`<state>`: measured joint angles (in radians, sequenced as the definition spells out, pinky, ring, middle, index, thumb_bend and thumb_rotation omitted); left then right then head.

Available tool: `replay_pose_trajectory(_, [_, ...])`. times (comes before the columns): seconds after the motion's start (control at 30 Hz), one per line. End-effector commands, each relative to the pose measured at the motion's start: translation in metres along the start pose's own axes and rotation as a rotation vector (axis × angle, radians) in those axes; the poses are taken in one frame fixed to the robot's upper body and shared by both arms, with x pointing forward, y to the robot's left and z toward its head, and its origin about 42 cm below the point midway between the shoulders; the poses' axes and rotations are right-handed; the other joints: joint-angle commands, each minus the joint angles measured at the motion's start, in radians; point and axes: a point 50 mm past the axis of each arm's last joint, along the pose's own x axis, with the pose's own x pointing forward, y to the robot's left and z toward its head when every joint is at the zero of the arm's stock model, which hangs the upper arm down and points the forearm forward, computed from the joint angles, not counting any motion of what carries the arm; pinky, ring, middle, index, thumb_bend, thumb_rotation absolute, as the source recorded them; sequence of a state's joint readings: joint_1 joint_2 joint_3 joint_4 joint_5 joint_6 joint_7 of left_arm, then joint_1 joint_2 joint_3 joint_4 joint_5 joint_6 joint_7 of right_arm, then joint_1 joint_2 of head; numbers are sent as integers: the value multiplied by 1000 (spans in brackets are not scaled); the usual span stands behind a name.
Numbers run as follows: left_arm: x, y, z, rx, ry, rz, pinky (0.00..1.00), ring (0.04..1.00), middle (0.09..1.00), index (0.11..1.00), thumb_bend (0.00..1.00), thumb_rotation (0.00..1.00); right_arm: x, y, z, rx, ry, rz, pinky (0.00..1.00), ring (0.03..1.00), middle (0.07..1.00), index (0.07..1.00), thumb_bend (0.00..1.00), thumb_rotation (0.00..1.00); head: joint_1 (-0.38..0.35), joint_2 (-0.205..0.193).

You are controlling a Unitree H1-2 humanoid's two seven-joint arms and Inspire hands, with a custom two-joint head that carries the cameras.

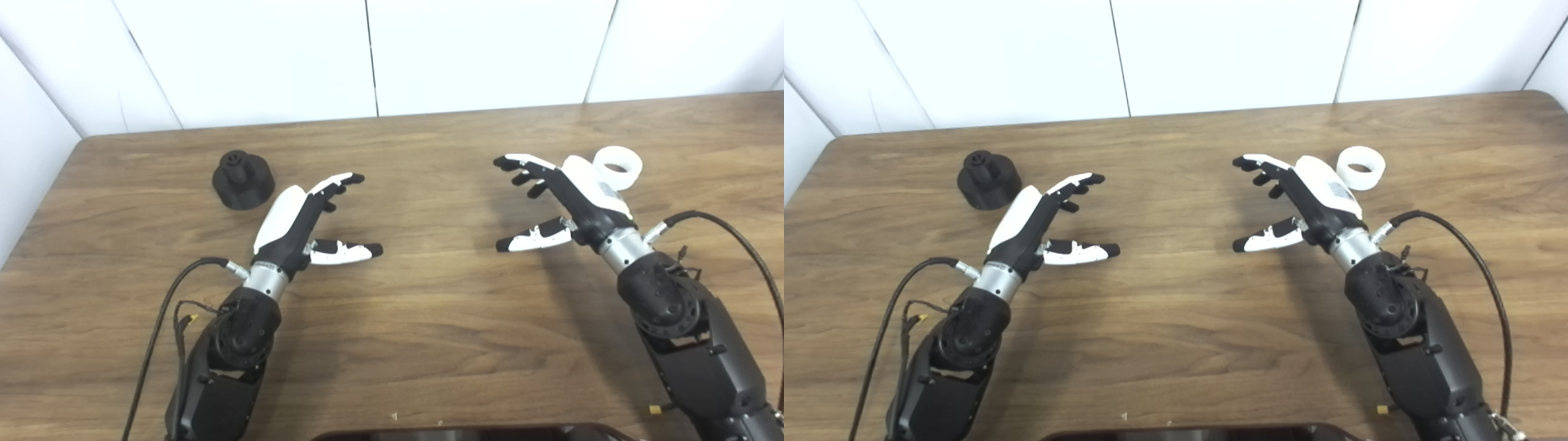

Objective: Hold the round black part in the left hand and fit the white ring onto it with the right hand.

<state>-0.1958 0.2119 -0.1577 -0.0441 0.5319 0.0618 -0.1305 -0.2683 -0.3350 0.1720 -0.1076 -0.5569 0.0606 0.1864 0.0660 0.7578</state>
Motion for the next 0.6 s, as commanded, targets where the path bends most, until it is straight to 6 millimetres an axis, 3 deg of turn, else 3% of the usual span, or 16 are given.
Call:
replay_pose_trajectory(0.0, [12,24,18,38,-68,60,743,864,886,833,880,288,10,-16,15,-18,-82,-61,628,753,824,828,881,206,2,2])
replay_pose_trajectory(0.2, [8,36,16,206,-61,145,746,887,907,820,862,343,10,-17,14,-15,-73,-61,639,762,828,829,880,204,8,-3])
replay_pose_trajectory(0.4, [5,61,-1,400,-38,290,759,928,963,837,916,421,10,-18,11,-22,-66,-56,648,769,830,832,875,203,30,-9])
replay_pose_trajectory(0.57, [-1,74,-13,462,30,378,833,993,999,865,937,453,11,-18,10,-23,-72,-54,640,763,828,832,870,201,54,-14])
